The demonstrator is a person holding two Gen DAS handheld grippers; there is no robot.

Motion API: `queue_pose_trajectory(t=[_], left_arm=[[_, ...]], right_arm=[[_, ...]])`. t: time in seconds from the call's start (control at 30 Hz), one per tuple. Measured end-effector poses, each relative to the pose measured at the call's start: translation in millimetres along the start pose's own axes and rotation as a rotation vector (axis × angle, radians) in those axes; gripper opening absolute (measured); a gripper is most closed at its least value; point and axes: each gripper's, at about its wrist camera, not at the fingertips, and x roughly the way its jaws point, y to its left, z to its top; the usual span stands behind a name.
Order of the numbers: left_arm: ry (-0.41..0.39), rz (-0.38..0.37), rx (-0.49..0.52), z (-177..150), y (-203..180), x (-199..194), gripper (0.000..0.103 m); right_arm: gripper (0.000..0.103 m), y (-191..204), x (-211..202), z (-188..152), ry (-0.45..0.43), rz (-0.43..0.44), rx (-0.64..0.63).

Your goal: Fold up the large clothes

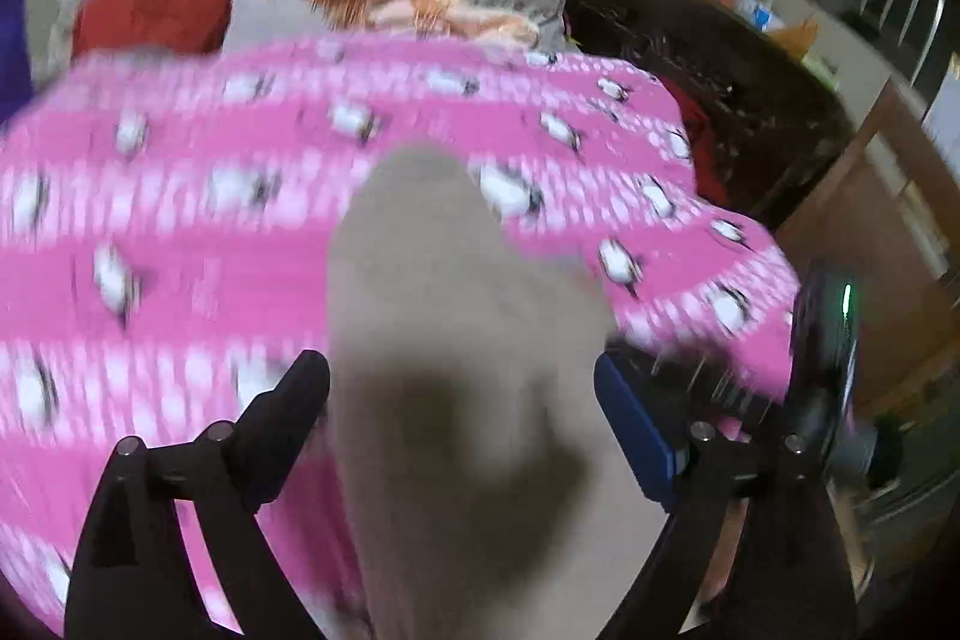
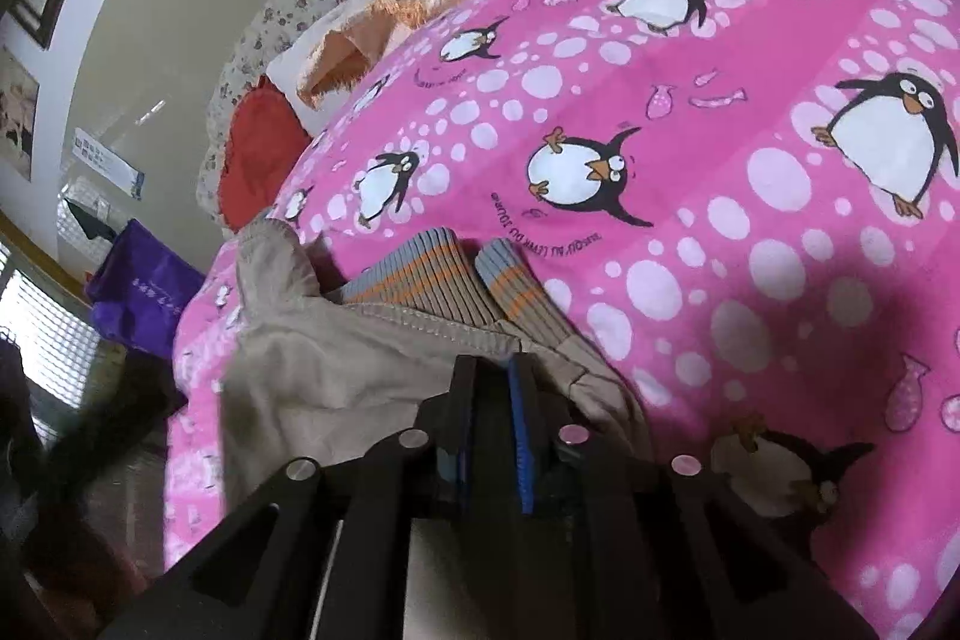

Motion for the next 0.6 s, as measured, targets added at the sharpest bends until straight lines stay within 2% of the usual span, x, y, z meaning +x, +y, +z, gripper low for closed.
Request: queue_pose_trajectory(t=[0.03, 0.07, 0.1, 0.17, 0.2, 0.23, 0.33, 0.43, 0.5, 0.6], left_arm=[[0.022, -0.030, -0.030, -11, 9, 0, 0.090], [0.049, -0.045, -0.060, -23, 17, 1, 0.090], [0.075, -0.059, -0.084, -36, 25, 4, 0.090], [0.103, -0.095, -0.105, -54, 32, 11, 0.090], [0.121, -0.119, -0.115, -63, 35, 16, 0.090], [0.128, -0.134, -0.126, -68, 37, 18, 0.090], [0.084, -0.171, -0.136, -77, 40, 16, 0.093], [0.100, -0.187, -0.132, -76, 40, 16, 0.095], [0.112, -0.192, -0.117, -74, 38, 17, 0.098], [0.116, -0.191, -0.097, -73, 33, 19, 0.100]], right_arm=[[0.030, 2, -10, 4, -0.004, 0.015, -0.005], [0.045, 6, -29, 10, -0.028, 0.037, -0.038], [0.069, 9, -45, 14, -0.056, 0.035, -0.080], [0.095, 11, -82, 18, -0.129, -0.002, -0.175], [0.101, 8, -91, 17, -0.137, -0.005, -0.195], [0.101, 1, -95, 16, -0.099, 0.017, -0.208], [0.101, -17, -83, 5, 0.041, 0.086, -0.170], [0.100, -23, -58, -11, 0.148, 0.174, -0.190], [0.100, -25, -41, -20, 0.202, 0.200, -0.212], [0.100, -31, -15, -32, 0.265, 0.192, -0.253]])
